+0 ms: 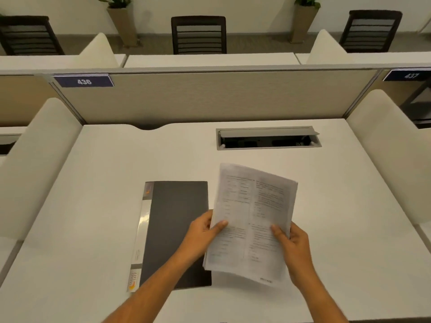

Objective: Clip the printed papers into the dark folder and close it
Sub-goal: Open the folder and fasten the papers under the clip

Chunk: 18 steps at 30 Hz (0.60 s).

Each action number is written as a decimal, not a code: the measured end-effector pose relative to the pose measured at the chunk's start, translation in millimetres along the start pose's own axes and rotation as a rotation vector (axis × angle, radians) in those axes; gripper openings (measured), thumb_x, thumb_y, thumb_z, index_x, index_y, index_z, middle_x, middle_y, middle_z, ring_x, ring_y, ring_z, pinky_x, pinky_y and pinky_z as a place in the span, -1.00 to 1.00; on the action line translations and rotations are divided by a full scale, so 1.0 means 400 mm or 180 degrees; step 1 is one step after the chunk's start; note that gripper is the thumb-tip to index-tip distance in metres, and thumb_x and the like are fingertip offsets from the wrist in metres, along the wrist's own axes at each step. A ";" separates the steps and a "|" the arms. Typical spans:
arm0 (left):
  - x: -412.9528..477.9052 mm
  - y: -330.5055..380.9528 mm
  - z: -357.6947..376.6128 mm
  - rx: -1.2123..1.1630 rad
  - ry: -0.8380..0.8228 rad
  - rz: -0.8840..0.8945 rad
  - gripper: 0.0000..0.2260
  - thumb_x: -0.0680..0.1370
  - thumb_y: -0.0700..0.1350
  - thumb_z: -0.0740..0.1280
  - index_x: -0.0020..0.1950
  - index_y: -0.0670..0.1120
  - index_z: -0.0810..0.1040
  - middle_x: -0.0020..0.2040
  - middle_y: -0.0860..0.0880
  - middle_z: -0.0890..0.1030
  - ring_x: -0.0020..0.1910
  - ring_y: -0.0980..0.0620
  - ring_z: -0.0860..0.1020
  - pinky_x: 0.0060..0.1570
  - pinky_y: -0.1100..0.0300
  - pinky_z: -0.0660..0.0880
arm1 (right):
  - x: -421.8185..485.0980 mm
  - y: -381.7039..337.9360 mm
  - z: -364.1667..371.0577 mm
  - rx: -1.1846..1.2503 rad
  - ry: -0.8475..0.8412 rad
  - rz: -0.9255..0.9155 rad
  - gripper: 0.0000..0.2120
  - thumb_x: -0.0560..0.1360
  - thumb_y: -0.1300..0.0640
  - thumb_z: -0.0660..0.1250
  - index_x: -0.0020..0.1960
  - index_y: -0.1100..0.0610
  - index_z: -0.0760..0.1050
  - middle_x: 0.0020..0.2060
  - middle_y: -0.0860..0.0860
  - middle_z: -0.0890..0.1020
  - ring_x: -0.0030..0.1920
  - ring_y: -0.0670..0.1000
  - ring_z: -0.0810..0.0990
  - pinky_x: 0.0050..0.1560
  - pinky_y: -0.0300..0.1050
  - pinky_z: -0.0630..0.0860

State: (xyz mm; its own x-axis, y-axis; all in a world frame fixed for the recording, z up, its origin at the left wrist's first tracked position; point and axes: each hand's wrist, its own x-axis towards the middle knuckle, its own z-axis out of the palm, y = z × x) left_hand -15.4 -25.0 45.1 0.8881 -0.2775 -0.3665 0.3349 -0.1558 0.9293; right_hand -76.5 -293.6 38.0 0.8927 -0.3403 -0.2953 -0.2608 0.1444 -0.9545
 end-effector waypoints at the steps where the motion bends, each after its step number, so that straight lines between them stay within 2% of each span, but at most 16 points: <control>1: -0.017 -0.014 -0.034 0.0248 0.0040 -0.0005 -0.60 0.56 0.24 0.51 0.38 0.30 0.56 0.31 0.17 0.73 0.25 0.16 0.71 0.34 -0.17 0.66 | 0.005 -0.008 -0.009 0.0117 -0.0075 0.0116 -0.83 0.61 0.16 0.51 0.20 0.08 0.75 0.07 0.11 0.86 0.02 0.16 0.87 -0.08 -0.03 0.80; 3: -0.065 -0.066 -0.101 0.1215 0.0044 -0.0037 -0.38 0.48 0.37 0.51 0.49 0.41 0.37 0.49 0.34 0.53 0.40 0.26 0.56 0.51 -0.18 0.51 | 0.012 -0.022 -0.020 0.0230 -0.0129 0.0280 -0.72 0.54 0.13 0.54 0.24 0.15 0.73 0.09 0.18 0.85 0.03 0.24 0.86 -0.07 0.05 0.81; 4: -0.093 -0.107 -0.138 0.2009 0.0002 -0.0072 -0.22 0.42 0.47 0.47 0.58 0.42 0.24 0.60 0.35 0.36 0.54 0.21 0.42 0.58 -0.20 0.39 | 0.015 -0.027 -0.024 0.0224 -0.0146 0.0334 -0.72 0.55 0.14 0.54 0.25 0.16 0.72 0.10 0.19 0.85 0.03 0.25 0.86 -0.07 0.05 0.81; 6: -0.145 -0.204 -0.213 0.3641 -0.0187 -0.0024 0.09 0.33 0.60 0.37 0.72 0.33 -0.06 0.78 0.17 -0.05 0.77 -0.06 -0.02 0.68 -0.34 -0.02 | 0.022 -0.028 -0.028 0.0209 -0.0199 0.0402 -0.78 0.61 0.20 0.50 0.25 0.15 0.71 0.10 0.19 0.85 0.01 0.24 0.86 -0.10 0.04 0.81; 7: -0.168 -0.247 -0.247 0.4153 -0.0286 0.0025 0.18 0.29 0.63 0.35 0.74 0.27 -0.18 0.76 0.12 -0.25 0.75 -0.13 -0.23 0.64 -0.40 -0.24 | 0.024 -0.026 -0.027 0.0214 -0.0216 0.0431 -0.79 0.63 0.22 0.48 0.26 0.15 0.71 0.10 0.19 0.85 0.01 0.24 0.87 -0.11 0.04 0.81; 8: -0.187 -0.283 -0.274 0.4394 -0.0308 0.0008 0.24 0.28 0.63 0.35 0.73 0.24 -0.27 0.72 0.09 -0.39 0.71 -0.15 -0.36 0.56 -0.43 -0.38 | 0.024 -0.023 -0.025 0.0212 -0.0221 0.0453 -0.79 0.65 0.23 0.47 0.28 0.14 0.70 0.11 0.19 0.85 0.02 0.24 0.86 -0.10 0.06 0.81; 9: -0.201 -0.309 -0.295 0.4427 -0.0269 -0.0074 0.27 0.27 0.63 0.36 0.71 0.23 -0.33 0.68 0.07 -0.47 0.67 -0.16 -0.43 0.51 -0.44 -0.44 | 0.022 -0.016 -0.021 0.0226 -0.0226 0.0469 -0.78 0.66 0.23 0.46 0.30 0.14 0.69 0.12 0.18 0.84 0.04 0.25 0.86 -0.09 0.08 0.82; 10: -0.215 -0.327 -0.309 0.4367 -0.0207 -0.0163 0.27 0.27 0.64 0.35 0.70 0.24 -0.36 0.66 0.06 -0.51 0.66 -0.16 -0.44 0.51 -0.44 -0.40 | 0.016 -0.010 -0.014 0.0262 -0.0231 0.0477 -0.76 0.67 0.24 0.45 0.33 0.15 0.68 0.14 0.18 0.84 0.06 0.25 0.86 -0.06 0.10 0.82; 11: -0.228 -0.339 -0.319 0.4322 -0.0148 -0.0186 0.24 0.29 0.63 0.34 0.71 0.22 -0.31 0.68 0.06 -0.48 0.68 -0.16 -0.40 0.56 -0.45 -0.29 | 0.008 -0.005 -0.005 0.0315 -0.0231 0.0488 -0.74 0.68 0.24 0.44 0.35 0.15 0.67 0.16 0.19 0.83 0.08 0.25 0.85 -0.04 0.11 0.82; 12: -0.240 -0.344 -0.326 0.4327 -0.0080 -0.0083 0.19 0.33 0.61 0.35 0.74 0.19 -0.18 0.72 0.05 -0.37 0.73 -0.17 -0.28 0.61 -0.43 -0.11 | 0.000 0.000 0.003 0.0370 -0.0224 0.0509 -0.73 0.68 0.24 0.44 0.38 0.16 0.65 0.17 0.18 0.83 0.10 0.25 0.85 -0.03 0.12 0.82; 13: -0.252 -0.344 -0.332 0.4357 -0.0037 0.0128 0.10 0.37 0.55 0.39 0.76 0.15 0.03 0.75 0.02 -0.21 0.76 -0.21 -0.07 0.60 -0.40 0.11 | -0.008 0.007 0.011 0.0414 -0.0203 0.0541 -0.71 0.68 0.24 0.43 0.39 0.15 0.64 0.18 0.18 0.83 0.10 0.25 0.85 -0.03 0.12 0.82; 15: -0.276 -0.337 -0.341 0.4459 -0.0001 0.0628 -0.18 0.46 0.39 0.43 0.65 0.07 0.41 0.73 -0.04 0.11 0.66 -0.27 0.35 0.46 -0.33 0.46 | -0.025 0.019 0.021 0.0446 -0.0164 0.0604 -0.71 0.68 0.24 0.44 0.40 0.12 0.64 0.18 0.14 0.83 0.07 0.21 0.86 -0.08 0.09 0.82; 16: -0.287 -0.333 -0.345 0.4447 0.0058 0.0836 -0.30 0.50 0.31 0.39 0.58 0.04 0.50 0.70 -0.06 0.20 0.60 -0.28 0.44 0.40 -0.31 0.54 | -0.033 0.026 0.025 0.0448 -0.0150 0.0637 -0.71 0.68 0.23 0.44 0.39 0.11 0.63 0.17 0.13 0.84 0.06 0.19 0.86 -0.10 0.07 0.82; 18: -0.308 -0.335 -0.352 0.4243 0.0219 0.1114 -0.41 0.51 0.16 0.37 0.52 -0.02 0.56 0.69 -0.09 0.29 0.61 -0.29 0.42 0.41 -0.34 0.55 | -0.048 0.040 0.025 0.0459 -0.0125 0.0706 -0.71 0.68 0.22 0.44 0.39 0.09 0.63 0.17 0.13 0.84 0.05 0.19 0.86 -0.13 0.07 0.81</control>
State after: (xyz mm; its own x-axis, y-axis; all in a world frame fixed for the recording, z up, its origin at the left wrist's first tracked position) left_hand -125.4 163.8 -27.8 0.8893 -0.4491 -0.0859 -0.4242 -0.8805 0.2115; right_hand -94.3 -275.4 28.9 0.8339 -0.2496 -0.4923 -0.3992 0.3432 -0.8502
